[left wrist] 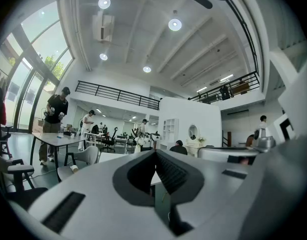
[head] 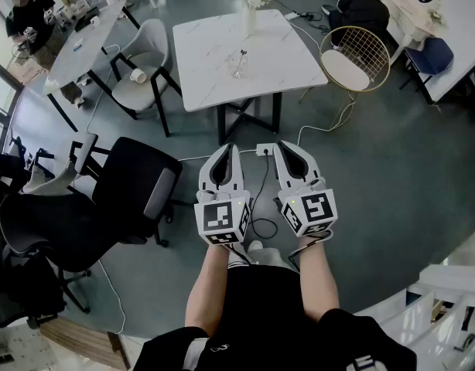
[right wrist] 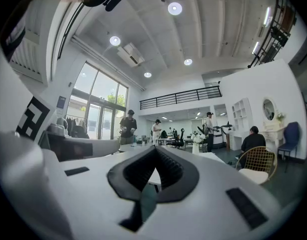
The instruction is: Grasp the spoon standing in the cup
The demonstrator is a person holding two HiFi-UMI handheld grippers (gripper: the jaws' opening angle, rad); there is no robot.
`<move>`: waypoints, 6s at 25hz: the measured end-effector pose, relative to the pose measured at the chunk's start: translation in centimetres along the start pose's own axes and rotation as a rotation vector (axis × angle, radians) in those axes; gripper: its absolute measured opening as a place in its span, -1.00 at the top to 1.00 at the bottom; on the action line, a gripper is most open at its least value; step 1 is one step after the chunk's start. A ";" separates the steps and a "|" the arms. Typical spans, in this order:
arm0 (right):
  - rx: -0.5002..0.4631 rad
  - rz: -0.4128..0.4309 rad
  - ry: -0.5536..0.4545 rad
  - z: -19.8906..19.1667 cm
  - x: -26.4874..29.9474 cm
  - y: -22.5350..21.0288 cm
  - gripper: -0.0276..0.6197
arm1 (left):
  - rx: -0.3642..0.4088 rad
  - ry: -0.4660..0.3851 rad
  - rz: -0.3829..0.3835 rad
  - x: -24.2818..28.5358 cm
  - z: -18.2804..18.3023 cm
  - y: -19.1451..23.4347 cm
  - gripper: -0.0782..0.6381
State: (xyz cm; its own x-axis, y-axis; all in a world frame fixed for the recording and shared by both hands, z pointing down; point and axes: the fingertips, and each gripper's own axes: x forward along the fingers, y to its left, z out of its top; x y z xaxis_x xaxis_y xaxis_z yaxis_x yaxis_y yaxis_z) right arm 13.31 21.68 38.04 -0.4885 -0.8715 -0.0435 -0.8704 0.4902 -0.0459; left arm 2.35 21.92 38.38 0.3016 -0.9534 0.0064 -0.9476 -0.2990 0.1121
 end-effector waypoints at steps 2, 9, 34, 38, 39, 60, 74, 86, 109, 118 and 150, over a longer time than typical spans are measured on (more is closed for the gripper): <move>-0.008 0.008 0.002 0.0 0.1 0.2 0.90 | -0.004 0.002 0.004 0.0 0.1 0.3 0.74; 0.128 0.034 -0.030 0.4 0.4 -0.4 0.90 | -0.004 0.005 0.014 0.4 0.8 0.4 0.74; 0.154 0.040 -0.052 1.7 8.1 -5.6 0.90 | -0.044 -0.064 -0.038 8.1 3.8 3.0 0.74; 0.143 0.070 -0.037 0.6 13.0 -6.1 0.90 | -0.081 -0.063 -0.036 12.3 3.2 6.0 0.74; 0.146 0.068 -0.028 0.1 14.5 -6.5 0.90 | -0.088 -0.054 -0.034 13.6 2.9 6.7 0.74; 0.074 -0.050 0.029 -1.0 45.8 -16.0 0.90 | 0.001 0.096 -0.068 43.1 1.5 23.4 0.74; 0.040 -0.037 0.134 -3.1 50.9 -16.6 0.90 | -0.044 0.201 -0.123 46.8 -2.9 24.1 0.74; 0.095 -0.104 0.211 -8.0 48.8 -19.1 0.90 | -0.062 0.277 -0.143 46.4 -6.4 23.3 0.74; 0.127 0.128 0.603 -24.2 48.4 -23.3 0.52 | -0.156 0.421 -0.112 47.9 -12.4 21.9 0.74; 0.181 0.162 0.653 -26.6 48.4 -22.9 0.66 | -0.164 0.404 -0.114 48.7 -12.3 21.5 0.74; 0.030 -0.056 0.014 2.4 52.1 -27.7 0.75 | 0.001 0.042 -0.081 54.8 4.8 20.4 0.74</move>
State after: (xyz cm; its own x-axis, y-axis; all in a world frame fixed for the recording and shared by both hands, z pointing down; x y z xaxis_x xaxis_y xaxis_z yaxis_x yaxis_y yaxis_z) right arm 12.12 -37.27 34.63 -0.4396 -0.8978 -0.0257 -0.8945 0.4402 -0.0776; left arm -0.98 -36.62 36.29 0.3817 -0.9235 0.0390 -0.9199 -0.3754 0.1132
